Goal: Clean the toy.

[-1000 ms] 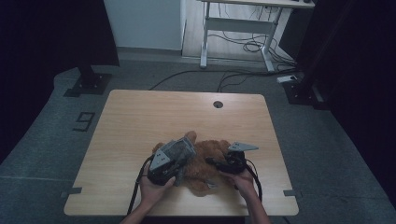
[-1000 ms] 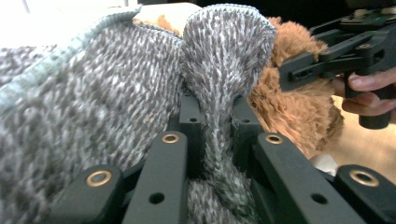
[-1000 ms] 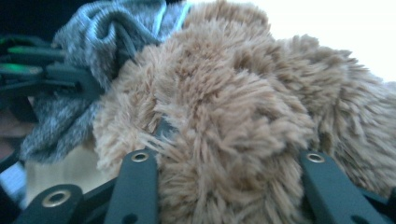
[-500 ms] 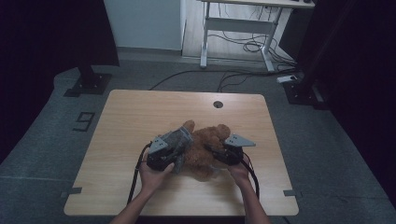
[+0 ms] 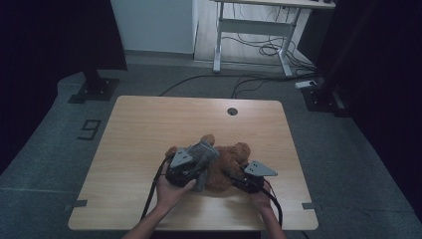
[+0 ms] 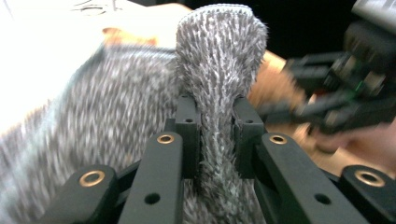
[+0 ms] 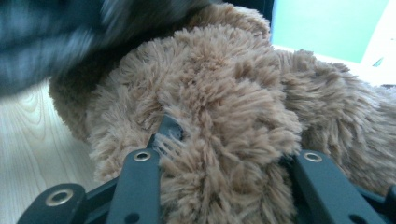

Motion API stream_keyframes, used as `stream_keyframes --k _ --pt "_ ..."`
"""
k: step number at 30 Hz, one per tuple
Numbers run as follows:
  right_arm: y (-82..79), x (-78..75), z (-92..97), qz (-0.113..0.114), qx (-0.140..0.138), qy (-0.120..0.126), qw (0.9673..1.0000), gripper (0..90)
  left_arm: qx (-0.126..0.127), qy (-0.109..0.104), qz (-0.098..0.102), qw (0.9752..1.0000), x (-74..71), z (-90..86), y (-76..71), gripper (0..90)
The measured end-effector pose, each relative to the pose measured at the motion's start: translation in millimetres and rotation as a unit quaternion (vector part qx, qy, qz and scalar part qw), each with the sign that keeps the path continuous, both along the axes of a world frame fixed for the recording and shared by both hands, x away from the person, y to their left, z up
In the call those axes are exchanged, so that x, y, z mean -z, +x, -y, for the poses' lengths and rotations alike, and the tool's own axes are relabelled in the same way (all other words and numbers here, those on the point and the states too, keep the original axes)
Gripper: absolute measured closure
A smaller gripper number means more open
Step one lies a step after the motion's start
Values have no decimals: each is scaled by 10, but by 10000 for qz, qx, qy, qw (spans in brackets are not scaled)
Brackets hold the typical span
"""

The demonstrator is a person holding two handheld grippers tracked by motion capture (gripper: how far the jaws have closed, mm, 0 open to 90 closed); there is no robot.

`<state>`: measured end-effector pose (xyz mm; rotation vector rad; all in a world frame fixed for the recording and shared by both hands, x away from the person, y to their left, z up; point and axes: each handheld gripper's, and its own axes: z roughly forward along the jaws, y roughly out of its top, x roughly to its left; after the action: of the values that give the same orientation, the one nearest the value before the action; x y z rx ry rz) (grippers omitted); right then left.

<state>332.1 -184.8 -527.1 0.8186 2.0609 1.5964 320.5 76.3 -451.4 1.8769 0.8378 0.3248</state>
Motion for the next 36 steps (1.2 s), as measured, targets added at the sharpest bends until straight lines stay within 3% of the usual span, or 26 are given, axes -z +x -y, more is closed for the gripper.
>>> stream_keyframes --k 4,6,7,9,11,13,15,19,23,27,28,30,32,36 --pt "-47 -4 -4 78 8 -101 9999 596 221 109 39 9997 -192 365 133 764" --pt "-78 8 1 110 -3 -115 9999 595 362 338 -93 9987 -216 714 262 763" --pt "-78 8 1 110 -3 -115 9999 595 362 338 -93 9987 -216 714 262 762" --pt "-101 24 2 112 23 -80 9999 595 409 675 -236 9966 -136 928 346 760" --pt "-107 29 9 117 28 -119 9999 594 410 928 -272 9945 -20 1024 385 760" --pt "-96 44 14 51 61 -155 9998 594 372 876 -251 9951 41 1006 389 766" --pt "-89 62 12 34 60 -123 9999 596 337 761 -271 9962 54 919 387 771" --pt "-85 59 5 13 77 -125 9999 597 134 727 -163 9971 19 703 365 772" --pt "-94 60 13 -7 93 -111 9999 597 -173 993 -81 9949 -20 394 373 766" --pt "-87 63 14 -12 98 -58 9999 597 -386 738 -224 9963 -7 10 407 772" --pt "-84 64 13 -13 105 -54 9999 598 -524 700 -174 9960 -24 -105 396 773" --pt "-77 65 20 -55 97 -16 9999 600 -753 819 -75 9938 -34 -281 392 773" --pt "-85 76 28 -61 86 25 9999 600 -925 840 -183 9920 24 -521 409 773" --pt "-87 77 20 -51 86 25 9999 599 -1069 808 -227 9907 117 -704 374 778"
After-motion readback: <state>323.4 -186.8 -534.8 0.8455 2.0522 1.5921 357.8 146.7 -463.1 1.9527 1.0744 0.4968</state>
